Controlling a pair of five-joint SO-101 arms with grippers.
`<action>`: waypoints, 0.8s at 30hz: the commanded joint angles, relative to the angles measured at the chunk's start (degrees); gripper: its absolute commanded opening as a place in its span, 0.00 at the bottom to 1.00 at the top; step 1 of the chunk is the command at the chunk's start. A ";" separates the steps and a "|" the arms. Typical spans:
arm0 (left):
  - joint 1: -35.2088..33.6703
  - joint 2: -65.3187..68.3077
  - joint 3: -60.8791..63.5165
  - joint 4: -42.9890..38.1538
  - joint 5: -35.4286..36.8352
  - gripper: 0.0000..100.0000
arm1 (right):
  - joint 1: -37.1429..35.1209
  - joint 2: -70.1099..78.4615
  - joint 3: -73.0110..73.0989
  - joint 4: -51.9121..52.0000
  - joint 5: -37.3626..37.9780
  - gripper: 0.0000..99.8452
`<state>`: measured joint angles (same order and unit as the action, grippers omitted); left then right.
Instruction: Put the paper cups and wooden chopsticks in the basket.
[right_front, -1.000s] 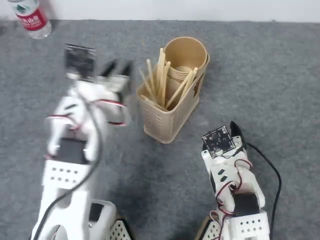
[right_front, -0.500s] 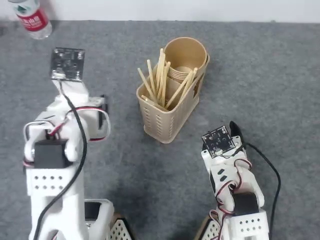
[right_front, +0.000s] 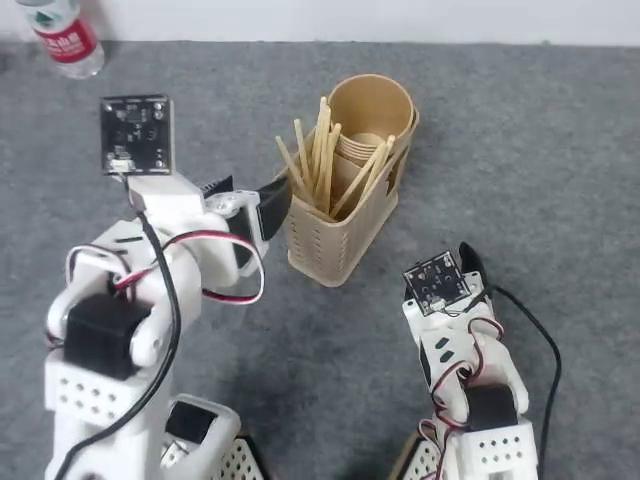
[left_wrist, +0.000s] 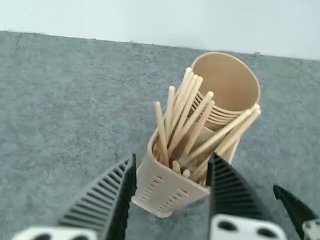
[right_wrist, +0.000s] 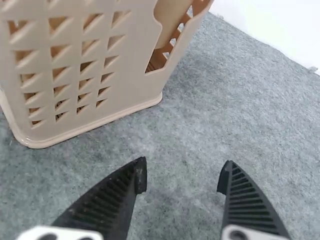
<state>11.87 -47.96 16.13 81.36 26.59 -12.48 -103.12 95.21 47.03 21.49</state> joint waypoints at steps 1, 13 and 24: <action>0.53 8.62 -2.59 0.26 9.32 0.22 | 0.22 -0.57 1.05 0.13 0.79 0.23; 5.10 42.90 -32.57 17.49 15.56 0.22 | 0.40 -0.57 1.05 -0.04 0.88 0.23; 4.04 54.86 -34.86 18.11 18.02 0.22 | 0.40 -0.57 1.05 -0.13 0.88 0.23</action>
<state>16.44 6.11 -17.89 97.71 43.56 -12.48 -103.12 95.21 47.03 21.49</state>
